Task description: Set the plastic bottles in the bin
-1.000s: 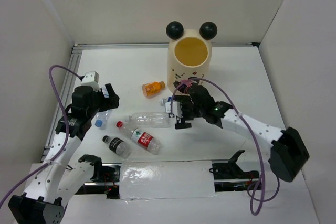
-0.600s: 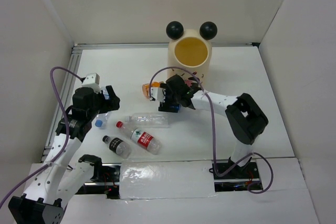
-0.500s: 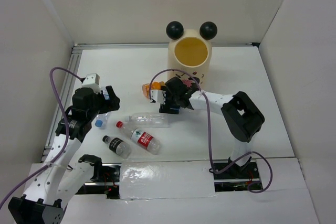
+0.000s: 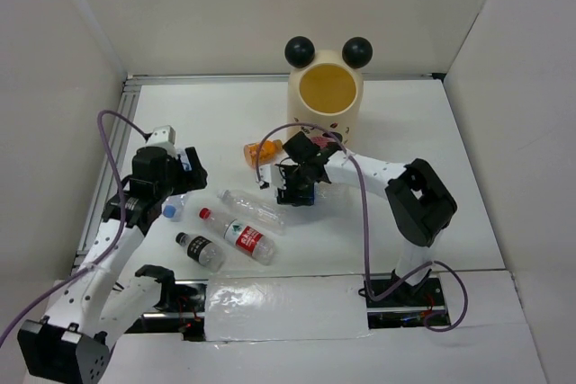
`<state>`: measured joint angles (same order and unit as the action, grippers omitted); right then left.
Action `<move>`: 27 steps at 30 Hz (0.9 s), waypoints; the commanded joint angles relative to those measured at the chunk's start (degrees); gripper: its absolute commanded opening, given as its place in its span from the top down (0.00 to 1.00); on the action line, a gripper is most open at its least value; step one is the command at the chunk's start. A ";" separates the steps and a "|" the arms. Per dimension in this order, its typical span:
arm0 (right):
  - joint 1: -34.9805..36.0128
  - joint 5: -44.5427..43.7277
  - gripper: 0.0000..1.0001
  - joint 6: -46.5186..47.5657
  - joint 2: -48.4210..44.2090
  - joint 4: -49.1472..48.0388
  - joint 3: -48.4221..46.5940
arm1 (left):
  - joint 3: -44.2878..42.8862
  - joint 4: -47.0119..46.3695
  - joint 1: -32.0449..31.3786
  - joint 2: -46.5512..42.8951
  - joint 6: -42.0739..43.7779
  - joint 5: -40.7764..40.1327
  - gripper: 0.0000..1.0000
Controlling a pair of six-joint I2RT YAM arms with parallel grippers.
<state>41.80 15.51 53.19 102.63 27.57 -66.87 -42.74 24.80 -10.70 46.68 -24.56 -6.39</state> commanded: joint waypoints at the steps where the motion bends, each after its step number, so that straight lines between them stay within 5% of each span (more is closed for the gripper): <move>1: 1.00 13.65 0.63 1.39 -9.00 12.13 -11.13 | -1.47 -0.64 -0.20 3.32 -2.33 -2.74 0.01; 6: -1.28 33.31 0.64 3.50 -12.89 18.92 -26.88 | -5.68 1.57 1.11 9.65 -3.66 -3.89 0.01; 12: -7.77 47.85 0.64 -1.77 -12.89 14.28 -42.98 | -6.92 1.57 4.10 11.60 -3.13 -3.19 0.01; 19: -22.42 61.71 0.74 7.62 -15.27 -3.54 -34.31 | -5.17 2.71 6.39 14.06 -2.60 -2.05 0.01; 27: -29.14 71.50 0.72 22.74 -7.46 2.84 -38.69 | -3.58 2.71 7.44 14.58 -2.60 -0.91 0.01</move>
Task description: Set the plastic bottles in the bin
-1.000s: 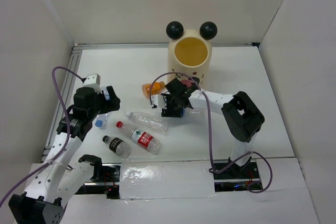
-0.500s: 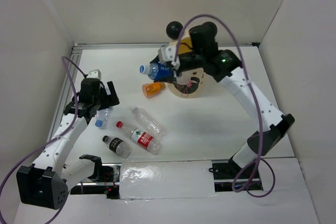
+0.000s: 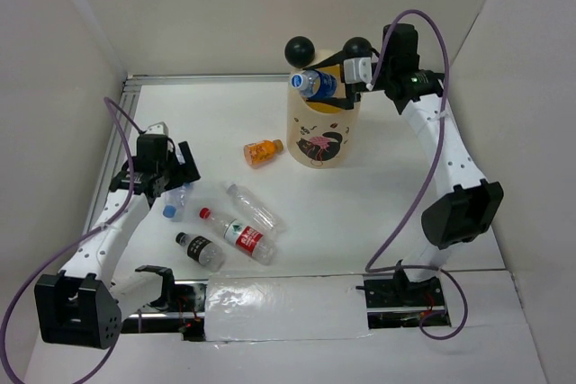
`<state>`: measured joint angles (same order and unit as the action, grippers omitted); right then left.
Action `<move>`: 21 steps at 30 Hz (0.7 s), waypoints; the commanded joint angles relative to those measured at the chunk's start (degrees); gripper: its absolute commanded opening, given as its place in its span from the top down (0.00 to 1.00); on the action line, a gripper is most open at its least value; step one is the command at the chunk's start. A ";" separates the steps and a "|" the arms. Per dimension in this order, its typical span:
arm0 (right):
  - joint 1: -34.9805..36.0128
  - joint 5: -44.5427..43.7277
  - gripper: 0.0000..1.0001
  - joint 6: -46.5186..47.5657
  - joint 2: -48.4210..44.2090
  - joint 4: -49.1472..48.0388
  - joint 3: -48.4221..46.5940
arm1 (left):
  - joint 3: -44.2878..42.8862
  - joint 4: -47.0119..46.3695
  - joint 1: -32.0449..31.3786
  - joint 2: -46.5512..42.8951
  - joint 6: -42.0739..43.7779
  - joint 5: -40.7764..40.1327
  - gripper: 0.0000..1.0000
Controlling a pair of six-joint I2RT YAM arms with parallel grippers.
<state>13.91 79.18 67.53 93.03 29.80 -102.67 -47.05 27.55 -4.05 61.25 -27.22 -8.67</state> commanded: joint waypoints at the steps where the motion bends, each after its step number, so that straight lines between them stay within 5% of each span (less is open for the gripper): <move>1: -2.04 8.88 0.72 9.54 2.76 0.61 -2.88 | 0.73 -0.04 0.80 0.01 0.06 1.37 0.01; 4: -3.89 10.82 0.67 10.61 5.39 2.36 -3.41 | 0.73 0.49 0.80 0.01 0.06 1.37 0.01; 8: -4.51 12.32 0.39 13.59 8.13 7.01 -3.94 | 0.73 1.80 0.80 0.53 -0.46 0.76 0.00; 9: -4.51 12.32 0.25 15.95 8.74 9.81 -3.94 | 0.73 2.33 0.80 1.23 -0.46 0.06 0.00; 10: -5.03 12.32 0.00 15.97 8.74 10.53 -3.94 | 0.21 2.33 0.80 1.24 -0.46 0.05 0.00; 14: -5.03 9.26 0.00 14.84 7.25 14.57 -7.00 | -0.32 -1.00 0.80 5.00 2.60 -1.08 0.00; 17: -5.03 6.61 0.00 5.70 4.19 15.20 -9.04 | -3.73 -2.58 0.80 9.83 4.45 -5.21 0.00; 21: -6.35 5.38 0.00 -0.63 -3.28 13.18 -3.96 | -8.40 -4.35 2.12 18.71 7.35 -9.34 0.00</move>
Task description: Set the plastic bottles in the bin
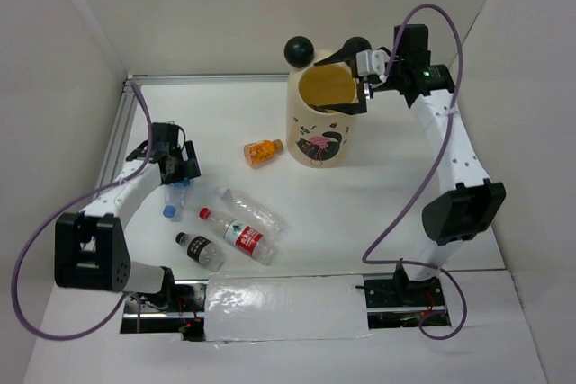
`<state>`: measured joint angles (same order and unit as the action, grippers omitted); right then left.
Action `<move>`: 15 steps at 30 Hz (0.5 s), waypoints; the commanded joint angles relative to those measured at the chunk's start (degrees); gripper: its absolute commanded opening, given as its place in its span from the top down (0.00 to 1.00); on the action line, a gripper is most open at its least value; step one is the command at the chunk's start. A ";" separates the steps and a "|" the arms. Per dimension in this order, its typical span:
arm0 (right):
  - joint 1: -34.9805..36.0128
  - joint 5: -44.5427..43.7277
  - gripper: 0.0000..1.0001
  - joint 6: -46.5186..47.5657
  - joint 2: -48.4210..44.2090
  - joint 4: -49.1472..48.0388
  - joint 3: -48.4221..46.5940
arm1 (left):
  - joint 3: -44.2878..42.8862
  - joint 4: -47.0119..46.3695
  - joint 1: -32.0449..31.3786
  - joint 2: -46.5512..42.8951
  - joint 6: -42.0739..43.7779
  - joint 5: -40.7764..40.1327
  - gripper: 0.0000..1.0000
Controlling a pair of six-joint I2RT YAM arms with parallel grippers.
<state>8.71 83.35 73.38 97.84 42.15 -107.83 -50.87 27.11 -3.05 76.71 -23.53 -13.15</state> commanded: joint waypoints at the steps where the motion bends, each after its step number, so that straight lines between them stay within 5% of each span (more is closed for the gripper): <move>1: -1.15 1.20 0.00 -7.20 -9.85 0.83 2.87 | -5.46 -4.69 1.12 6.67 3.67 -6.09 0.00; 10: -6.42 -2.48 0.00 -8.96 -25.94 0.91 23.36 | -12.06 -9.10 1.12 23.03 10.87 -10.40 0.00; 14: -7.92 -4.51 0.00 -10.89 -27.35 3.19 26.00 | -13.81 -9.10 0.59 28.23 10.87 -10.41 0.08; 15: -8.44 -5.04 0.00 -10.89 -27.88 3.81 26.88 | -14.34 -9.10 0.59 28.84 11.39 -10.41 0.16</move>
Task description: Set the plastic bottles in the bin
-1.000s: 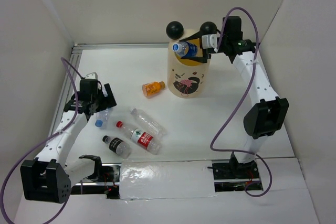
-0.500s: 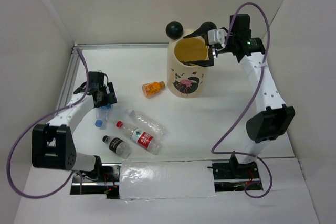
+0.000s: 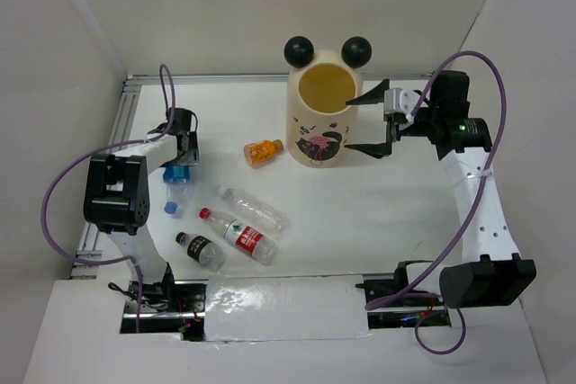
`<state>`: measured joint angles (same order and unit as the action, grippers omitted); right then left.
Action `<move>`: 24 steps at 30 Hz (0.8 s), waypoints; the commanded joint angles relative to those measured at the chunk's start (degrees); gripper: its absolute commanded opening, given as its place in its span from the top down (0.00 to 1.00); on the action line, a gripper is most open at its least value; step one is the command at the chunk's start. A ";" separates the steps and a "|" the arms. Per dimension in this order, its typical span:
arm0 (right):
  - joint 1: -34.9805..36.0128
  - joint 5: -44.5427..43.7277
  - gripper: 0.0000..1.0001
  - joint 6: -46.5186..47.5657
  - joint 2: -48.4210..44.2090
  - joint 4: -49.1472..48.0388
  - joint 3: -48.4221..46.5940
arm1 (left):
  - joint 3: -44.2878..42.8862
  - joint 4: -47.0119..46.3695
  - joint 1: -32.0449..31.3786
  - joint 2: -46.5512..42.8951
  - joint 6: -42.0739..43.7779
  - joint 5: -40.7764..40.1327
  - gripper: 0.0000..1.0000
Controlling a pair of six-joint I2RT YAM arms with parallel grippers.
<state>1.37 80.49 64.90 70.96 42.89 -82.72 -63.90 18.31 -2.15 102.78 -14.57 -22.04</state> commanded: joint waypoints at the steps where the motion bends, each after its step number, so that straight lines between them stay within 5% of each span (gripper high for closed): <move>1: -1.71 -2.79 0.00 -2.41 -1.00 3.07 1.77 | -1.32 -0.29 -0.31 3.56 2.44 -1.51 0.22; 3: -2.33 -2.79 0.05 -2.41 -1.00 3.60 3.17 | -1.93 0.33 -0.92 3.57 2.44 -1.51 0.37; 4: -2.33 -3.40 0.08 -2.41 -1.52 3.60 4.05 | -2.45 0.33 -0.92 2.61 1.74 -1.51 0.54; 6: -2.95 -4.02 0.23 -4.34 -1.52 2.37 4.93 | -3.24 0.85 -2.76 -1.60 1.74 -0.81 0.69; 7: -2.95 -5.76 0.57 -4.35 -1.52 2.37 5.72 | -4.73 2.16 -3.64 -3.45 1.04 0.15 0.75; 8: -2.95 -6.56 0.77 -4.35 -1.52 2.37 5.73 | -5.79 2.70 -4.52 -5.47 1.03 1.11 0.83; 9: -2.95 -8.49 0.92 -2.69 -1.52 4.20 7.20 | -8.67 4.18 -6.53 -9.40 0.51 4.00 0.87; 10: -2.95 -9.64 0.92 -1.37 -1.52 5.00 7.92 | -10.18 4.19 -7.77 -11.36 0.51 5.85 0.91; 12: -2.95 -11.92 0.73 1.53 -1.52 5.80 10.89 | -13.86 4.80 -11.97 -16.01 0.51 12.33 0.92; 13: -2.34 -13.85 0.52 2.67 -1.52 6.75 12.13 | -18.32 4.81 -13.48 -17.08 0.51 15.07 0.94; 14: -2.33 -14.56 0.16 3.90 -2.05 6.76 13.27 | -20.72 4.81 -15.06 -17.78 -0.10 17.54 0.94; 17: -1.81 -16.41 0.01 10.23 -2.05 10.62 16.97 | -30.73 1.49 -20.95 -18.32 -0.64 25.54 0.99; 20: -0.58 -19.22 0.22 10.24 -3.19 10.63 19.96 | -38.39 -2.73 -26.49 -17.79 -0.64 30.29 0.99; 21: -0.58 -19.75 0.50 10.24 -3.19 10.63 20.57 | -38.41 -8.67 -27.54 -17.79 -0.64 31.70 0.99; 24: -0.58 -20.28 0.94 10.86 -3.19 10.63 23.12 | -35.69 -20.63 -31.41 -17.79 -0.11 36.72 0.99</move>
<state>0.32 62.06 73.95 69.56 51.57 -60.97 -101.82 8.78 -31.79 83.72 -13.91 7.16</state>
